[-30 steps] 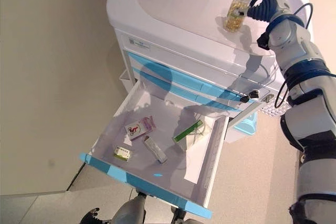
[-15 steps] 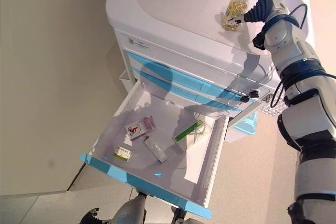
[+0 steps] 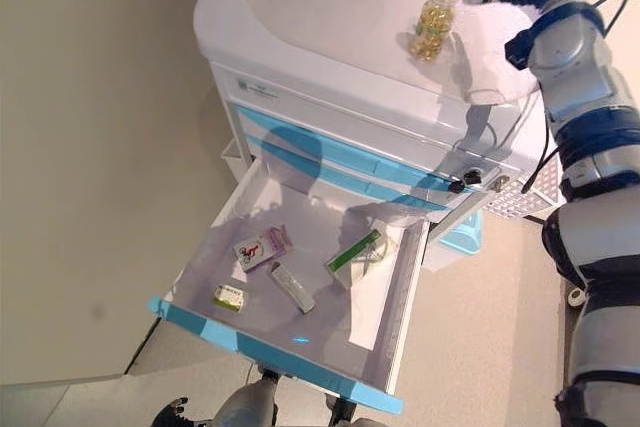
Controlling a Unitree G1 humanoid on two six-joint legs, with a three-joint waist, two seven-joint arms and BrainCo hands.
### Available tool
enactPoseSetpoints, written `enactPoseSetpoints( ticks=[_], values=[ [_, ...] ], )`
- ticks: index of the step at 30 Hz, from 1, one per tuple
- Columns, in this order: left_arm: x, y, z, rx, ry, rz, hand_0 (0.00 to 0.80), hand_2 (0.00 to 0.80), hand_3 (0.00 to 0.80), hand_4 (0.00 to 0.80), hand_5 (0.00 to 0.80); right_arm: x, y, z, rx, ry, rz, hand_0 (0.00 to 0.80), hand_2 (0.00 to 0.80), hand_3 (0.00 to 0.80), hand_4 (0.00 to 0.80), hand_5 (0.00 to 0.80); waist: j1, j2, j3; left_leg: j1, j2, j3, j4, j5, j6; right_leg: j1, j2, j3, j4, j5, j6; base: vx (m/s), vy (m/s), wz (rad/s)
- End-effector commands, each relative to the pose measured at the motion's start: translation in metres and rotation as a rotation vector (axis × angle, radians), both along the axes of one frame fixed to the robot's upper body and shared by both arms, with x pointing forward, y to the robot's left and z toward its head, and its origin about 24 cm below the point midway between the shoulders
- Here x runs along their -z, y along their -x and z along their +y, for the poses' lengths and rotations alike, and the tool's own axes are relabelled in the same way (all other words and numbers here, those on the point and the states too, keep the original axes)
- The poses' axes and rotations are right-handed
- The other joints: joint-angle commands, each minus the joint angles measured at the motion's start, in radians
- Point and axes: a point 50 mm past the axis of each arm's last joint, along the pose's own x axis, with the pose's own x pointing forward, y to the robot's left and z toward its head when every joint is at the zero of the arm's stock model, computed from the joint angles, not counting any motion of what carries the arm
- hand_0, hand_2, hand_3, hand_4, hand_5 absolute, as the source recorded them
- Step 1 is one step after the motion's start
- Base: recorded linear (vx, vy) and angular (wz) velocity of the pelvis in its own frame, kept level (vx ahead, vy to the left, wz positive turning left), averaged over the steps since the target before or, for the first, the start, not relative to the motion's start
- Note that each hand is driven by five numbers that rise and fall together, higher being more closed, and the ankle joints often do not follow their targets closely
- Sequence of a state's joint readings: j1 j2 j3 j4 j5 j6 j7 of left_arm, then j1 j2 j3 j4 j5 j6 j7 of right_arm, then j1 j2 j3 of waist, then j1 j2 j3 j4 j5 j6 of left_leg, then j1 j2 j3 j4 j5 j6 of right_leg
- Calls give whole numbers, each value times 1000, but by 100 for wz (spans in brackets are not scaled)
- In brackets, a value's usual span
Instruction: Open the drawer and pick up the medicine
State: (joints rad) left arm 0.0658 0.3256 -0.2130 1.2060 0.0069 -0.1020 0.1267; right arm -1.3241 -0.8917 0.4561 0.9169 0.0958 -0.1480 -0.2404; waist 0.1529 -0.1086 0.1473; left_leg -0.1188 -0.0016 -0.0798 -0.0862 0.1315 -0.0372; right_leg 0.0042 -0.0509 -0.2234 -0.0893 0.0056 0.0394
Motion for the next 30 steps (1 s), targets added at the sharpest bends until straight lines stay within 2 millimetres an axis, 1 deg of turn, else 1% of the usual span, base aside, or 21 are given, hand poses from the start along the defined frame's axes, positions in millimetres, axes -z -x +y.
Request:
enactPoseSetpoints(
  ticks=[1, 5, 6, 7, 10, 11, 12, 14, 17, 20, 21, 22, 23, 24, 25, 26, 27, 28, 29, 30],
  values=[
    [3, 15, 2, -16, -12, 57, 0, 0, 0, 0, 0, -2, 15, -17, 5, -26, -79, 0, 0, 0, 0, 0, -18, 3, -64, 52, -48, 18, 2, -94, 40, -76, -18, 24, 84, 38, 52, 21, 28, -12],
    [6, 23, -1, -4, -4, 87, 0, 0, 0, 0, 0, 10, 25, -32, -16, -123, -123, 0, 0, 0, 0, 0, -37, 20, -84, 77, -50, 38, 0, -103, 41, -58, -21, 38, 77, 38, 55, 14, 35, -15],
    [6, 23, -1, -3, -6, 88, 0, 0, 0, 0, 0, 11, 25, -32, -15, -125, -122, 0, 0, 0, 0, 0, -35, 19, -84, 78, -50, 39, 0, -103, 41, -56, -21, 39, 77, 38, 55, 4, 27, -11],
    [6, 25, -3, -1, 0, 93, 0, 0, 0, 0, 0, 19, 29, -38, -24, -170, -135, 0, 0, 0, 0, 0, -44, 27, -91, 86, -50, 45, -1, -107, 41, -51, -22, 44, 75, 39, 57, -2, 26, -16],
    [8, 28, -7, 12, 11, 108, 0, 0, 0, 0, 0, 34, 36, -49, -36, -264, -164, 0, 0, 0, 0, 0, -58, 41, -102, 97, -53, 57, -1, -113, 42, -44, -25, 54, 71, 40, 60, -9, 31, -23],
    [8, 28, -7, 13, 9, 109, 0, 0, 0, 0, 0, 35, 37, -49, -35, -266, -163, 0, 0, 0, 0, 0, -57, 40, -103, 97, -53, 57, -1, -113, 42, -44, -25, 54, 70, 40, 60, 2, 34, -5],
    [10, 29, -11, 23, 21, 113, 0, 0, 0, 0, 0, 47, 42, -52, -52, -330, -199, 0, 0, 0, 0, 0, -71, 54, -109, 105, -55, 68, -1, -119, 43, -39, -26, 60, 70, 38, 62, 18, 42, -3],
    [11, 31, -14, 27, 25, 122, 0, 0, 0, 0, 0, 66, 45, -51, -90, -399, -204, 0, 0, 0, 0, 0, -80, 65, -114, 117, -57, 80, 2, -125, 48, -32, -28, 76, 70, 38, 63, 31, 56, -12],
    [12, 36, -17, 26, 32, 138, 0, 0, 0, 0, 0, 104, 48, -51, -117, -533, -179, 0, 0, 0, 0, 0, -94, 86, -117, 139, -61, 111, 7, -138, 53, -27, -30, 108, 75, 37, 64, 25, 56, -34],
    [13, 41, -20, 14, 39, 154, 0, 0, 0, 0, 0, 153, 54, -45, -140, -668, -114, 0, 0, 0, 0, 0, -110, 108, -116, 159, -63, 144, 16, -152, 60, -22, -30, 146, 80, 35, 66, 8, 49, -37],
    [13, 42, -19, 14, 37, 155, 0, 0, 0, 0, 0, 154, 55, -45, -138, -670, -112, 0, 0, 0, 0, 0, -107, 106, -117, 160, -63, 146, 16, -153, 60, -21, -29, 148, 81, 35, 66, 3, 36, -26],
    [14, 44, -20, 14, 42, 161, 0, 0, 0, 0, 0, 166, 58, -41, -139, -683, -89, 0, 0, 0, 0, 0, -111, 111, -118, 162, -63, 155, 21, -157, 61, -22, -30, 158, 81, 35, 67, -10, 40, -39],
    [15, 44, -24, 16, 51, 163, 0, 0, 0, 0, 0, 195, 67, -37, -118, -707, -26, 0, 0, 0, 0, 0, -124, 122, -117, 167, -64, 170, 29, -166, 65, -25, -33, 175, 87, 34, 69, -10, 40, -45],
    [15, 45, -24, 16, 50, 165, 0, 0, 0, 0, 0, 196, 67, -37, -117, -708, -24, 0, 0, 0, 0, 0, -122, 122, -118, 167, -64, 172, 30, -167, 65, -25, -32, 176, 87, 34, 69, -18, 48, -41],
    [15, 45, -26, 24, 58, 167, 0, 0, 0, 0, 0, 215, 77, -41, -81, -698, 46, 0, 0, 0, 0, 0, -130, 130, -115, 170, -66, 184, 39, -172, 69, -26, -33, 187, 94, 32, 71, -9, 24, -22],
    [15, 46, -26, 24, 58, 168, 0, 0, 0, 0, 0, 216, 77, -41, -80, -698, 46, 0, 0, 0, 0, 0, -128, 130, -115, 171, -66, 185, 40, -173, 69, -26, -33, 188, 94, 32, 71, -27, 47, -22],
    [16, 46, -29, 36, 70, 172, 0, 0, 0, 0, 0, 241, 87, -43, -40, -665, 161, 0, 0, 0, 0, 0, -138, 137, -110, 173, -68, 198, 49, -179, 72, -32, -34, 203, 103, 31, 71, -18, 25, -21],
    [16, 47, -29, 36, 70, 172, 0, 0, 0, 0, 0, 241, 87, -43, -40, -665, 161, 0, 0, 0, 0, 0, -137, 137, -111, 173, -67, 198, 50, -180, 72, -32, -34, 204, 104, 31, 71, -31, 43, -30],
    [16, 47, -30, 46, 76, 172, 0, 0, 0, 0, 0, 261, 94, -46, 7, -654, 246, 0, 0, 0, 0, 0, -142, 143, -105, 173, -68, 206, 58, -185, 76, -37, -37, 213, 114, 28, 72, -13, 20, -21],
    [16, 47, -30, 46, 76, 172, 0, 0, 0, 0, 0, 262, 94, -46, 7, -654, 246, 0, 0, 0, 0, 0, -142, 143, -105, 174, -68, 206, 59, -186, 76, -38, -37, 214, 115, 28, 72, -38, 48, -30]
  ],
)
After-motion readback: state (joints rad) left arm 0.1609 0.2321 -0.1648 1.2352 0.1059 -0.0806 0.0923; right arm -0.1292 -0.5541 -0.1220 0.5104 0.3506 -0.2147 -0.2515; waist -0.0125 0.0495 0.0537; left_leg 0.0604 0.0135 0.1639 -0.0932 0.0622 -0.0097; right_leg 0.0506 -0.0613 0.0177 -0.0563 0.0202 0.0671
